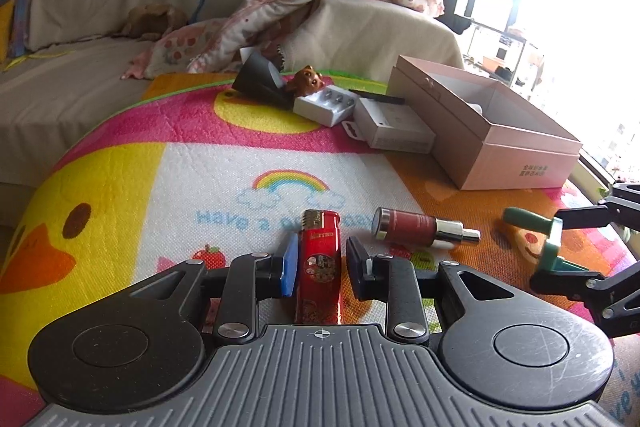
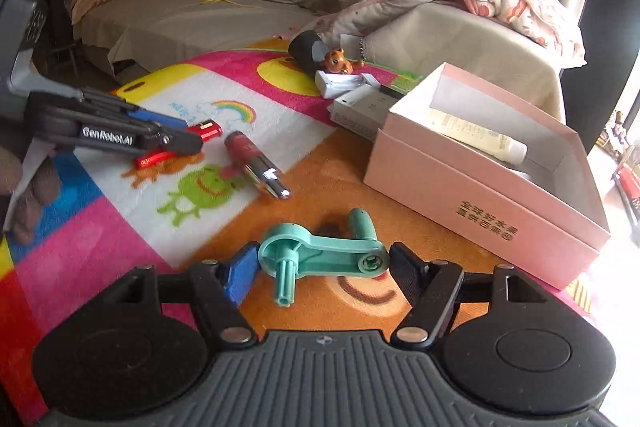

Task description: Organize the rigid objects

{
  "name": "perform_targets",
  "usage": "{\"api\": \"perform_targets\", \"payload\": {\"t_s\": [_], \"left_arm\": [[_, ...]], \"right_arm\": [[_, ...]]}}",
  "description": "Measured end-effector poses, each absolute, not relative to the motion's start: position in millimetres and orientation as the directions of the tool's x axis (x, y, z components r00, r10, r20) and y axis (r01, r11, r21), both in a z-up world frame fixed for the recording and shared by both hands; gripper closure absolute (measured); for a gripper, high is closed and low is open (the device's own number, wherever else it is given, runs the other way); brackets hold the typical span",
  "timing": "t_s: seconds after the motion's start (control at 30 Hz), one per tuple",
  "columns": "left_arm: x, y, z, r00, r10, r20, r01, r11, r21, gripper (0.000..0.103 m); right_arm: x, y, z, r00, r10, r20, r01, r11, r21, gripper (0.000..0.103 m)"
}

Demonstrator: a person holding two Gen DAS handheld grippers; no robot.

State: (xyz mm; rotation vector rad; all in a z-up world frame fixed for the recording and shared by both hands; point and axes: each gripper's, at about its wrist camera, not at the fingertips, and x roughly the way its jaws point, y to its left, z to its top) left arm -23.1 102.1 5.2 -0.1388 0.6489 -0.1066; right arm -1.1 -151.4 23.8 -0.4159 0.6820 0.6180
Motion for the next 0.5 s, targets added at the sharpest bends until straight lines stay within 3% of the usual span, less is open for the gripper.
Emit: {"api": "perform_targets", "payload": {"t_s": [0.1, 0.23, 0.5], "left_arm": [[-23, 99, 5, 0.791, -0.128, -0.598, 0.055, 0.989, -0.139, 0.074], [-25, 98, 6, 0.788, -0.123, -0.603, 0.053, 0.99, -0.133, 0.074], [-41, 113, 7, 0.782, -0.148, -0.605, 0.049, 0.983, -0.177, 0.076]], "right_arm": [[0, -166, 22, 0.666, 0.307, -0.68, -0.596, 0.768, -0.237, 0.032], [1, -173, 26, 0.772, 0.202, -0.603, -0.479, 0.808, -0.343, 0.032], [-10, -131, 38, 0.618, 0.479, -0.623, -0.686, 0.716, -0.131, 0.035]]}}
